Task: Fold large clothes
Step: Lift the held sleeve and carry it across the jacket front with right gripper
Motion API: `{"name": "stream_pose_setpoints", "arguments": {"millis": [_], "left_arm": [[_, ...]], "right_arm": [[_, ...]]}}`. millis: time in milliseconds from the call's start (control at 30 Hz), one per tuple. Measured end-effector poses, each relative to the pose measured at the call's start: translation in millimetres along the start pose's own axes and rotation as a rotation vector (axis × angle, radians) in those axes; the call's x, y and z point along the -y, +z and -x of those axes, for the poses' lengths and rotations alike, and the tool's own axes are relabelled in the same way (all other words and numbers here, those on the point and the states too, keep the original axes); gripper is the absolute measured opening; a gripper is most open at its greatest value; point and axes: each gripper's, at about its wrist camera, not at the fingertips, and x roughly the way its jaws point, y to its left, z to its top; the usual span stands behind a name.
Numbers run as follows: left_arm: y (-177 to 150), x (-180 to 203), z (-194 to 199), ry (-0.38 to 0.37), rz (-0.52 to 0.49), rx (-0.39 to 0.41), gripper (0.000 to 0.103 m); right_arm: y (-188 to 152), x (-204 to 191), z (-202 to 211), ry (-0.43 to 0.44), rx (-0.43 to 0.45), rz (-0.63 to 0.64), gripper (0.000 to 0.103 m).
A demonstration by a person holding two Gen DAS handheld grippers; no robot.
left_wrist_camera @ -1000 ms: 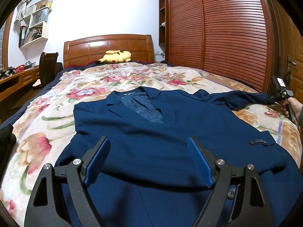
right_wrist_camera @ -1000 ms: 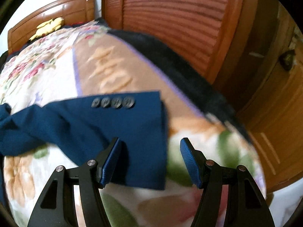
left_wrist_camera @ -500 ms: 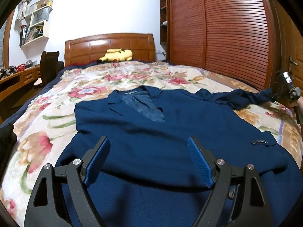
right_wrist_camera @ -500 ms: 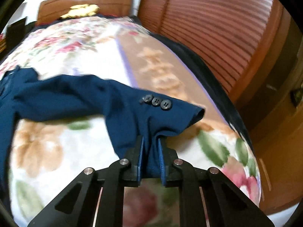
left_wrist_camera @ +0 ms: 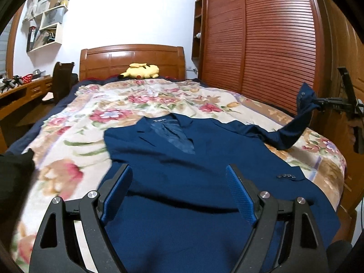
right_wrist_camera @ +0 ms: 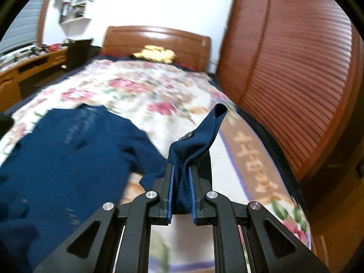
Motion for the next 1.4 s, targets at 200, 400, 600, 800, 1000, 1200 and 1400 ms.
{"name": "stream_pose_setpoints", "arguments": {"millis": [200, 400, 600, 800, 1000, 1200, 1400], "left_arm": [[-4.7, -6.2, 33.3, 0.037, -0.021, 0.006, 0.084], [-10.3, -3.8, 45.0, 0.051, -0.045, -0.003, 0.084], [-14.7, -2.2, 49.5, 0.042, -0.042, -0.002, 0.084], [-27.5, -1.3, 44.8, 0.04, -0.032, -0.03, 0.084], [-37.8, -3.2, 40.5, 0.046, -0.014, -0.057, 0.084], [-45.7, 1.3, 38.3, 0.045, -0.003, -0.073, 0.084], [-54.3, 7.9, 32.2, 0.049, -0.001, -0.1, 0.084]], "right_arm": [[3.5, -33.1, 25.8, 0.102, 0.081, 0.022, 0.011], [-1.6, -50.7, 38.5, 0.25, 0.137, 0.038, 0.011], [-14.9, -60.7, 54.7, 0.393, 0.166, 0.045, 0.011], [-37.7, -69.5, 42.0, 0.448, 0.095, 0.056, 0.011], [-65.8, -63.3, 19.2, 0.473, 0.017, 0.042, 0.011], [-68.2, -73.7, 14.1, 0.49, 0.0, 0.016, 0.013], [-90.2, -94.5, 3.9, 0.516, -0.001, -0.037, 0.02]]}}
